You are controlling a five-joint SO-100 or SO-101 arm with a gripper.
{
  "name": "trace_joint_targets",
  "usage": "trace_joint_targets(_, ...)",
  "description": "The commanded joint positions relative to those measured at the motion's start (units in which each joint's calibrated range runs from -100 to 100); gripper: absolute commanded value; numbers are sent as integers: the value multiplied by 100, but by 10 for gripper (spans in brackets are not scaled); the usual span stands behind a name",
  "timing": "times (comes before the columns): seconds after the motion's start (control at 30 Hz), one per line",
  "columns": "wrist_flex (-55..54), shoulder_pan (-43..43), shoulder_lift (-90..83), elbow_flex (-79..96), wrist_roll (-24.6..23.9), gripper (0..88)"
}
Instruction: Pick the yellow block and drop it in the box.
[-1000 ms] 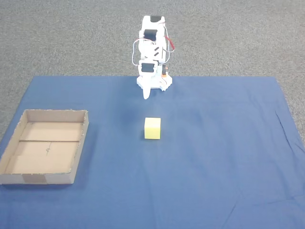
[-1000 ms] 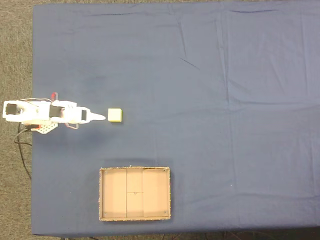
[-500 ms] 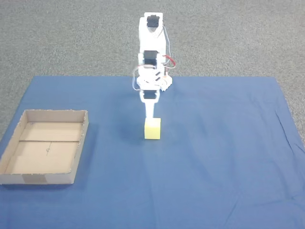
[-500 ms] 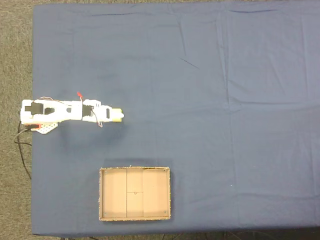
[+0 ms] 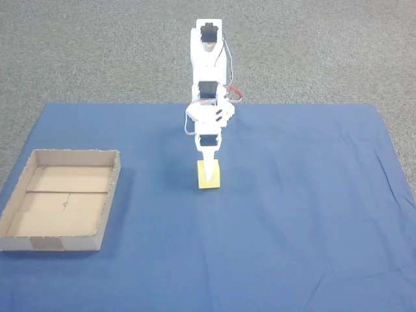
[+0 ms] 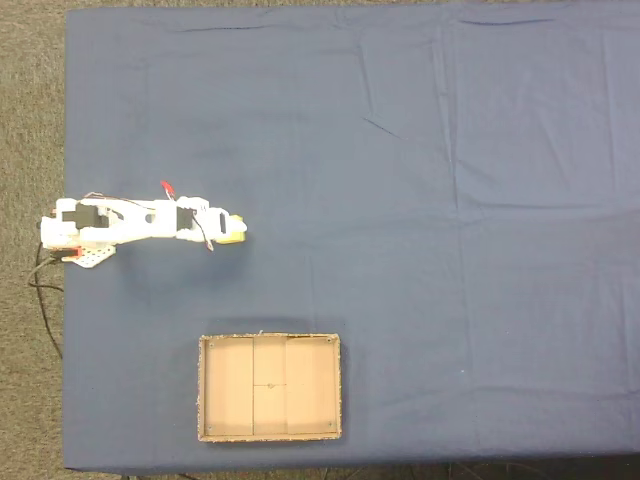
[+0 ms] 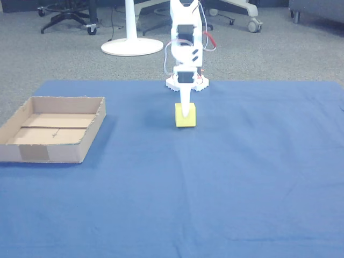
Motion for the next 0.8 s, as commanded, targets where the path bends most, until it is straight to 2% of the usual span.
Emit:
trace_joint_targets(0.0,-44,-13,16,-139,39,186)
trace_joint_targets(0.23,-209,97,-744,133,107,187)
trace_joint_targets(0.43,-36,624,-2137,-275,454,181)
trace_joint_targets(0.53,80,1411,-2458,-935,635,183)
trace_joint_targets(0.63,22,2606,-2415,-1976,801,187)
trace_joint_targets(0.77,39,3872,-1056,-4284,874,188)
